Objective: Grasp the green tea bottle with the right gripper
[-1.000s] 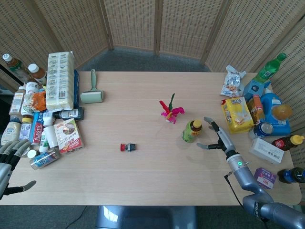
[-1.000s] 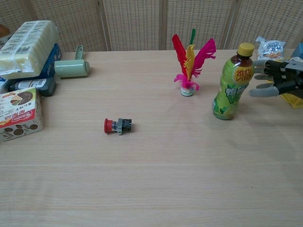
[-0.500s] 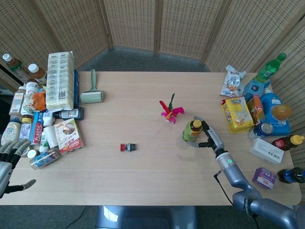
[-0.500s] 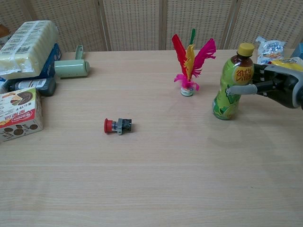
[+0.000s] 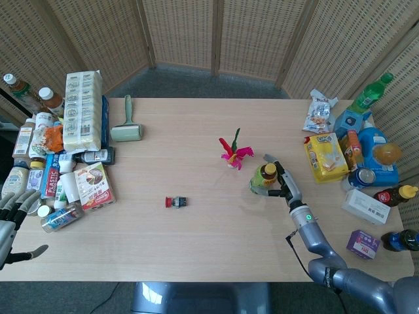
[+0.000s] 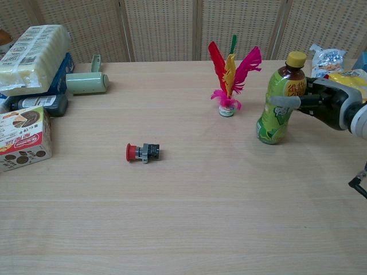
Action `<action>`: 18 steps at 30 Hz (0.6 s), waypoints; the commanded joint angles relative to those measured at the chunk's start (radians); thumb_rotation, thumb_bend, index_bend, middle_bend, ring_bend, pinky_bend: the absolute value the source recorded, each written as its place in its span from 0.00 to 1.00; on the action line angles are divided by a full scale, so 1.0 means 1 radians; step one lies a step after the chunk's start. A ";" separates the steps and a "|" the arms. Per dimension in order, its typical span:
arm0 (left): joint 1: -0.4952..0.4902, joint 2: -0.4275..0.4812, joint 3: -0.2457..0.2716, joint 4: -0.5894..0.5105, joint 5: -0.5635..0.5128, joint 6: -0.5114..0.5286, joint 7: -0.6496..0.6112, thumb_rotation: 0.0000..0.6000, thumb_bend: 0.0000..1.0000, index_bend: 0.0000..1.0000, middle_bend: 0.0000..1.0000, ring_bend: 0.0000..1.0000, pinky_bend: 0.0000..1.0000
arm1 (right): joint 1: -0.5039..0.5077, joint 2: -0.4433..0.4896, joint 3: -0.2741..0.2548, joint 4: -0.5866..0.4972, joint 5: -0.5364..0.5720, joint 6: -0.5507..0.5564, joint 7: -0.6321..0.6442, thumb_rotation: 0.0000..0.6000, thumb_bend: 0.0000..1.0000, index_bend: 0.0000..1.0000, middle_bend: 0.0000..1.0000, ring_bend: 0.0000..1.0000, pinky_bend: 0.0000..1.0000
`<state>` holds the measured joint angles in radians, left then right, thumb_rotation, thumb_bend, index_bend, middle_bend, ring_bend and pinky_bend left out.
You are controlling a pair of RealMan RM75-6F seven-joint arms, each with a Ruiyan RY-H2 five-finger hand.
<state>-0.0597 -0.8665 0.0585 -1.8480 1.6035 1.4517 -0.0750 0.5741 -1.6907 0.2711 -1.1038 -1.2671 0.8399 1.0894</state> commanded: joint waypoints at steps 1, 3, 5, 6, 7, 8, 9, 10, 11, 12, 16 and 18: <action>0.000 0.000 -0.001 0.000 -0.001 0.000 0.000 1.00 0.00 0.00 0.00 0.00 0.00 | -0.004 -0.030 0.014 0.032 0.023 0.007 -0.017 1.00 0.00 0.33 0.45 0.12 0.25; 0.000 0.000 -0.001 0.000 -0.002 -0.001 0.002 1.00 0.00 0.00 0.00 0.00 0.00 | -0.004 -0.044 0.022 0.047 0.033 0.011 -0.027 1.00 0.00 0.41 0.53 0.21 0.37; -0.001 -0.001 -0.001 0.000 -0.003 -0.003 0.004 1.00 0.00 0.00 0.00 0.00 0.00 | -0.006 -0.051 0.027 0.052 0.040 0.011 -0.034 1.00 0.00 0.47 0.59 0.26 0.44; -0.001 -0.002 -0.001 0.000 -0.003 -0.003 0.005 1.00 0.00 0.00 0.00 0.00 0.00 | -0.006 -0.053 0.029 0.053 0.042 0.012 -0.038 1.00 0.00 0.48 0.61 0.28 0.45; -0.001 -0.002 -0.001 0.000 -0.003 -0.003 0.005 1.00 0.00 0.00 0.00 0.00 0.00 | -0.008 -0.054 0.031 0.052 0.043 0.013 -0.041 1.00 0.00 0.50 0.62 0.29 0.47; -0.001 -0.002 0.000 -0.001 -0.002 -0.003 0.005 1.00 0.00 0.00 0.00 0.00 0.00 | -0.009 -0.055 0.033 0.052 0.046 0.014 -0.045 1.00 0.00 0.51 0.63 0.30 0.48; 0.000 -0.002 0.000 -0.001 -0.002 -0.003 0.005 1.00 0.00 0.00 0.00 0.00 0.00 | -0.010 -0.055 0.036 0.050 0.049 0.015 -0.049 1.00 0.00 0.51 0.64 0.30 0.48; 0.000 -0.002 0.000 -0.002 -0.001 -0.003 0.006 1.00 0.00 0.00 0.00 0.00 0.00 | -0.012 -0.055 0.039 0.047 0.051 0.016 -0.053 1.00 0.01 0.52 0.65 0.31 0.49; 0.000 -0.001 0.000 -0.002 -0.001 -0.002 0.005 1.00 0.00 0.00 0.00 0.00 0.00 | -0.013 -0.054 0.041 0.044 0.052 0.018 -0.057 1.00 0.01 0.52 0.65 0.31 0.49; 0.001 -0.001 0.000 -0.002 0.000 0.000 0.004 1.00 0.00 0.00 0.00 0.00 0.00 | -0.016 -0.051 0.044 0.036 0.053 0.022 -0.061 1.00 0.01 0.52 0.65 0.31 0.49; 0.002 0.002 0.000 -0.003 0.004 0.004 -0.002 1.00 0.00 0.00 0.00 0.00 0.00 | -0.029 -0.024 0.055 -0.013 0.050 0.048 -0.084 1.00 0.03 0.52 0.65 0.31 0.49; 0.001 0.003 0.001 -0.004 0.007 0.004 -0.008 1.00 0.00 0.00 0.00 0.00 0.00 | -0.042 0.001 0.060 -0.058 0.046 0.074 -0.106 1.00 0.03 0.52 0.65 0.31 0.49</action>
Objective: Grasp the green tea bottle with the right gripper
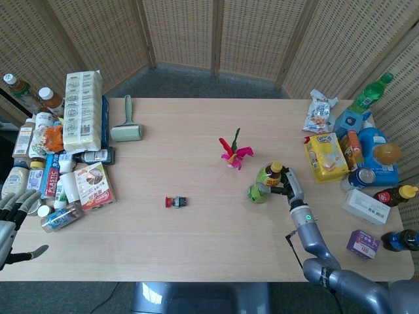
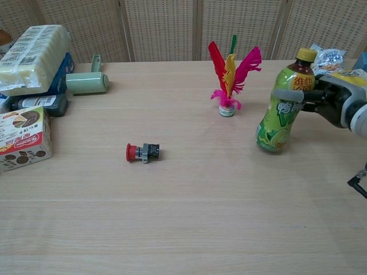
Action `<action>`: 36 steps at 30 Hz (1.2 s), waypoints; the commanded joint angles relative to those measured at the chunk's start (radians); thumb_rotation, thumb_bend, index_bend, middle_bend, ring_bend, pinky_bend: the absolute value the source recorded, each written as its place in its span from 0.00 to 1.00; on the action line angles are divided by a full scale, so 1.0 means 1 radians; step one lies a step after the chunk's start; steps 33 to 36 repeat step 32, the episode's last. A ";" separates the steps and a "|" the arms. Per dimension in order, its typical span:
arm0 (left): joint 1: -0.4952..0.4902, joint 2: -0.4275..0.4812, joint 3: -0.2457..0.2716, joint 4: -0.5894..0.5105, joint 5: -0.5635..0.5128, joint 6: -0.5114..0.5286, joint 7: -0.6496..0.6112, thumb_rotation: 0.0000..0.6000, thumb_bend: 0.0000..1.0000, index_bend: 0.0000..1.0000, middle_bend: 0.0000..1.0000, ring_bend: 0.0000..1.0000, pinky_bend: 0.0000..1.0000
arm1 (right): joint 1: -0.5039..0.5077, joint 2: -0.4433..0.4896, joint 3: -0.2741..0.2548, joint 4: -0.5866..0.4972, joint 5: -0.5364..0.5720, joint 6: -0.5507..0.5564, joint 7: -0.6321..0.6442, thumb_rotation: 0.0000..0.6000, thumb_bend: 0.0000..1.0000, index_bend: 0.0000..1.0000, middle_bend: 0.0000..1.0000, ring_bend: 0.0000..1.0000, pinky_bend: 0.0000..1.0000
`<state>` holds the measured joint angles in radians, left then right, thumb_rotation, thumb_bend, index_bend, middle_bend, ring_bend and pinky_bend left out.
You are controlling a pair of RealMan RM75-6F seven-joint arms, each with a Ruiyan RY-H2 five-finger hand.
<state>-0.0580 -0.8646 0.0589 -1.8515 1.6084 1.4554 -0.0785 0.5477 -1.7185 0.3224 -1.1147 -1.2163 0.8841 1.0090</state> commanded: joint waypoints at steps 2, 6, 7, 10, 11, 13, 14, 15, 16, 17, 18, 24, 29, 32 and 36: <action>-0.001 0.003 0.001 -0.001 0.006 0.000 -0.010 1.00 0.00 0.00 0.00 0.00 0.00 | -0.026 0.057 0.016 -0.096 -0.006 0.051 -0.046 1.00 0.03 0.52 0.65 0.31 0.49; 0.000 0.010 0.005 -0.001 0.021 0.007 -0.027 1.00 0.00 0.00 0.00 0.00 0.00 | -0.046 0.134 0.044 -0.225 0.000 0.089 -0.098 1.00 0.03 0.53 0.65 0.31 0.49; 0.000 0.012 0.005 -0.001 0.024 0.010 -0.033 1.00 0.00 0.00 0.00 0.00 0.00 | -0.050 0.154 0.053 -0.263 0.003 0.100 -0.118 1.00 0.03 0.53 0.65 0.31 0.49; 0.001 0.017 0.006 -0.001 0.030 0.014 -0.044 1.00 0.00 0.00 0.00 0.00 0.00 | -0.057 0.201 0.076 -0.353 0.012 0.123 -0.165 1.00 0.03 0.53 0.65 0.31 0.49; 0.001 0.019 0.007 0.000 0.033 0.015 -0.049 1.00 0.00 0.00 0.00 0.00 0.00 | -0.058 0.222 0.087 -0.394 0.016 0.134 -0.188 1.00 0.03 0.53 0.65 0.31 0.49; 0.001 0.021 0.007 0.000 0.036 0.016 -0.055 1.00 0.00 0.00 0.00 0.00 0.00 | -0.060 0.251 0.105 -0.456 0.024 0.148 -0.222 1.00 0.03 0.53 0.65 0.31 0.49; 0.000 0.022 0.008 0.000 0.038 0.017 -0.059 1.00 0.00 0.00 0.00 0.00 0.00 | -0.060 0.269 0.116 -0.498 0.031 0.156 -0.243 1.00 0.03 0.53 0.65 0.31 0.49; 0.001 0.023 0.009 0.000 0.040 0.018 -0.061 1.00 0.00 0.00 0.00 0.00 0.00 | -0.060 0.283 0.125 -0.529 0.037 0.160 -0.257 1.00 0.03 0.53 0.65 0.31 0.49; 0.001 0.024 0.009 0.000 0.042 0.019 -0.064 1.00 0.00 0.00 0.00 0.00 0.00 | -0.060 0.297 0.134 -0.559 0.044 0.164 -0.271 1.00 0.03 0.53 0.65 0.31 0.49; 0.001 0.025 0.010 0.000 0.045 0.021 -0.067 1.00 0.00 0.00 0.00 0.00 0.00 | -0.060 0.313 0.144 -0.597 0.052 0.169 -0.289 1.00 0.03 0.53 0.65 0.31 0.49; 0.002 0.026 0.010 0.000 0.047 0.022 -0.068 1.00 0.00 0.00 0.00 0.00 0.00 | -0.059 0.325 0.153 -0.623 0.058 0.173 -0.301 1.00 0.03 0.53 0.65 0.31 0.49; 0.004 0.029 0.011 0.002 0.053 0.030 -0.073 1.00 0.00 0.00 0.00 0.00 0.00 | -0.054 0.378 0.188 -0.751 0.081 0.203 -0.375 1.00 0.03 0.52 0.65 0.31 0.49; 0.004 0.028 0.012 0.002 0.055 0.029 -0.069 1.00 0.00 0.00 0.00 0.00 0.00 | -0.052 0.396 0.198 -0.797 0.095 0.221 -0.405 1.00 0.03 0.52 0.65 0.31 0.49; 0.004 0.027 0.013 0.002 0.055 0.028 -0.064 1.00 0.00 0.00 0.00 0.00 0.00 | -0.049 0.400 0.198 -0.799 0.107 0.219 -0.405 1.00 0.03 0.52 0.65 0.31 0.49; 0.004 0.027 0.013 0.002 0.055 0.028 -0.064 1.00 0.00 0.00 0.00 0.00 0.00 | -0.049 0.400 0.198 -0.799 0.107 0.219 -0.405 1.00 0.03 0.52 0.65 0.31 0.49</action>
